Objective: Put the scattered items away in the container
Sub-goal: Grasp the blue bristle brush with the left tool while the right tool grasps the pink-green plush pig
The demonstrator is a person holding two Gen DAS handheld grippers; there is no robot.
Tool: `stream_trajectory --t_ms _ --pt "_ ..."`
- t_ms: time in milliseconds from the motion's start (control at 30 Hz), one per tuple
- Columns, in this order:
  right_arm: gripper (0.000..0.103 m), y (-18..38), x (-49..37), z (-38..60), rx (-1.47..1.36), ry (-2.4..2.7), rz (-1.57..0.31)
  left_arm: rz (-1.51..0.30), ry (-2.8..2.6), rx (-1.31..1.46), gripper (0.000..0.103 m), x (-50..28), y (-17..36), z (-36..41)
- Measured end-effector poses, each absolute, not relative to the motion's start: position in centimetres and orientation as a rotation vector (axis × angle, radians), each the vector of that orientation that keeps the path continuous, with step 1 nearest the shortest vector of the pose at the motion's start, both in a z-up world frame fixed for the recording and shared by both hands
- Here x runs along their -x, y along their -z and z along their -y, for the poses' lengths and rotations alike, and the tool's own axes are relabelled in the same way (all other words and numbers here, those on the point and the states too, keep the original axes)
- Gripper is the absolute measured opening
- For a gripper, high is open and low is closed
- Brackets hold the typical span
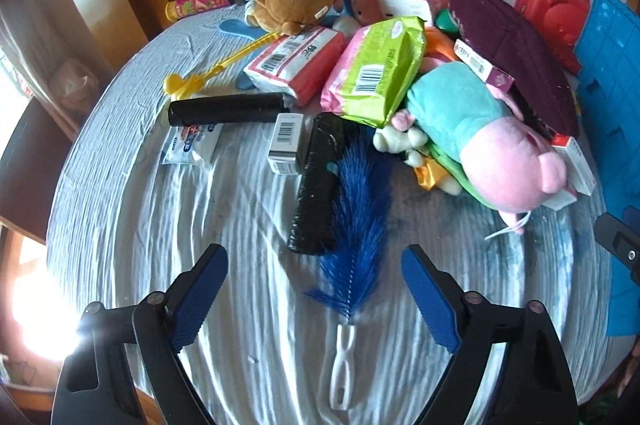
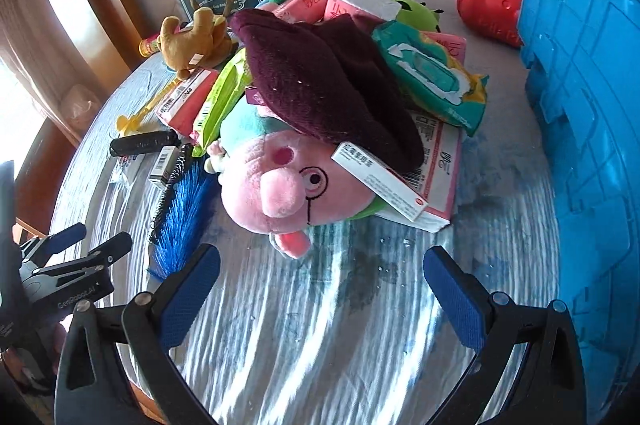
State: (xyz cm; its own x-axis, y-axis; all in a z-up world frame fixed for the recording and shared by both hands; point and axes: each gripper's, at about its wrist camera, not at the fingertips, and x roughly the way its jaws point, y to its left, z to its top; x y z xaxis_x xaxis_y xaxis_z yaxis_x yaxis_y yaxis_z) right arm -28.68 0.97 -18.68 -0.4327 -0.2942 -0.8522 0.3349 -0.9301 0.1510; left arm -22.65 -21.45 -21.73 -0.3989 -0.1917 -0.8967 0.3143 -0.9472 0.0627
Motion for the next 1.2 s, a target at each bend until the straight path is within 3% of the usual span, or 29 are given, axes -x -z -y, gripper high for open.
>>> stream_trajectory --t_ms 33,100,200,400,533,700,800,833,900,1033,1133,1200 --pt "0.101 18.7 29.0 -0.4 -1.406 2.38 -0.063 -0.177 2.385 -1.532 0.079 23.3 22.3 22.0" --pt "0.085 18.9 29.7 0.8 -1.407 2.372 -0.073 -0.175 2.381 -1.557 0.078 24.2 23.0 22.7" --pt "0.079 19.0 30.8 2.5 -1.421 2.378 -0.08 -0.134 2.399 -1.606 0.078 25.9 23.8 23.0" --pt "0.078 20.8 33.9 5.7 -1.481 2.397 -0.15 -0.115 2.416 -1.72 0.078 29.1 26.2 22.8" --pt "0.083 23.0 35.4 6.8 -1.527 2.413 -0.224 -0.103 2.403 -1.808 0.078 30.7 28.5 22.1" --pt "0.103 24.4 36.4 7.1 -1.534 2.423 -0.28 -0.023 2.38 -1.819 0.078 32.1 30.1 21.1" --pt "0.103 24.6 35.7 6.5 -1.547 2.425 -0.243 -0.005 2.362 -1.805 0.077 32.6 30.6 21.0" --pt "0.103 24.7 35.5 6.2 -1.551 2.426 -0.231 0.0 2.361 -1.802 0.075 32.7 30.6 21.0" --pt "0.098 24.8 35.0 5.8 -1.559 2.427 -0.207 -0.009 2.384 -1.801 0.057 32.2 30.0 20.9" --pt "0.086 25.3 33.2 4.4 -1.621 2.398 -0.117 -0.028 2.429 -1.799 0.045 31.2 28.9 20.8" --pt "0.079 25.5 32.1 3.0 -1.639 2.381 -0.062 -0.041 2.463 -1.802 0.024 30.5 28.2 20.7" --pt "0.071 25.6 31.3 2.1 -1.652 2.37 -0.026 -0.041 2.476 -1.824 0.025 29.8 28.1 20.1"
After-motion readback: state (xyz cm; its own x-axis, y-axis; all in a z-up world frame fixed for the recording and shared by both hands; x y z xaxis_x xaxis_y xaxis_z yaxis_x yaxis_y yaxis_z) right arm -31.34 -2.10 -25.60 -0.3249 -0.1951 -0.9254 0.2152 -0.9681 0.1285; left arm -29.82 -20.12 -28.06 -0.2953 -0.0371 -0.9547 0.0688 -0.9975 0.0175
